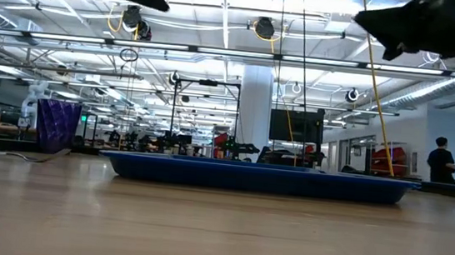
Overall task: Pick and place plate/cup/fork/spoon on tray
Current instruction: Prepare the blue serving tray to the center of the table
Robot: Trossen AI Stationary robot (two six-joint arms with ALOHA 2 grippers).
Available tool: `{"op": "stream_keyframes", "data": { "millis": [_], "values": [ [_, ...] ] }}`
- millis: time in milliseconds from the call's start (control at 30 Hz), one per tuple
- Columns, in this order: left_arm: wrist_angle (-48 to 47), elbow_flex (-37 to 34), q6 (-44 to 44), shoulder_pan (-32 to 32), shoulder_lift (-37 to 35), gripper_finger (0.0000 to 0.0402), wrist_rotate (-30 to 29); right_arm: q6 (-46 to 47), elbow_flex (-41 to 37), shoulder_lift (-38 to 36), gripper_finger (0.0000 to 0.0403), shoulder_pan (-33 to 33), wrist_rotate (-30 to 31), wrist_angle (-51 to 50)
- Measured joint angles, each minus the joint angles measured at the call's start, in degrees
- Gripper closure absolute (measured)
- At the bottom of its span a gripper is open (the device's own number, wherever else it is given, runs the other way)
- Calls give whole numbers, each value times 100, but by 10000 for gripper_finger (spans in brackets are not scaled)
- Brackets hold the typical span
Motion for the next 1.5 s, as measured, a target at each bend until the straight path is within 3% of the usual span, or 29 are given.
{"op": "stream_keyframes", "data": {
  "millis": [167,300,367,633,800,900,1033,1333,1500],
  "values": [
    [-407,288,652,244,656,350,77,-15,1052,984,368,-65,490,-1385],
    [-859,535,688,649,723,350,1111,27,1921,1722,358,-73,1105,-2429],
    [-979,545,686,846,728,350,1494,27,2134,1989,348,-72,1207,-2585],
    [-1468,549,696,1941,904,350,1544,-124,2325,2265,298,-73,1250,-2596],
    [-1386,556,866,2339,1413,350,2586,-277,2330,2164,258,-152,1406,-2598],
    [-1623,556,973,2147,1825,350,2820,-172,2330,2117,237,-159,1416,-2876],
    [-2160,549,1960,1571,2229,350,2740,-80,2330,2099,218,-157,1416,-3287],
    [-1904,549,4124,246,2373,350,1265,-87,2286,2098,211,-157,1733,-3398],
    [-1988,467,4801,-49,2617,346,1161,-110,2286,2081,211,-157,1829,-3411]
  ]
}}
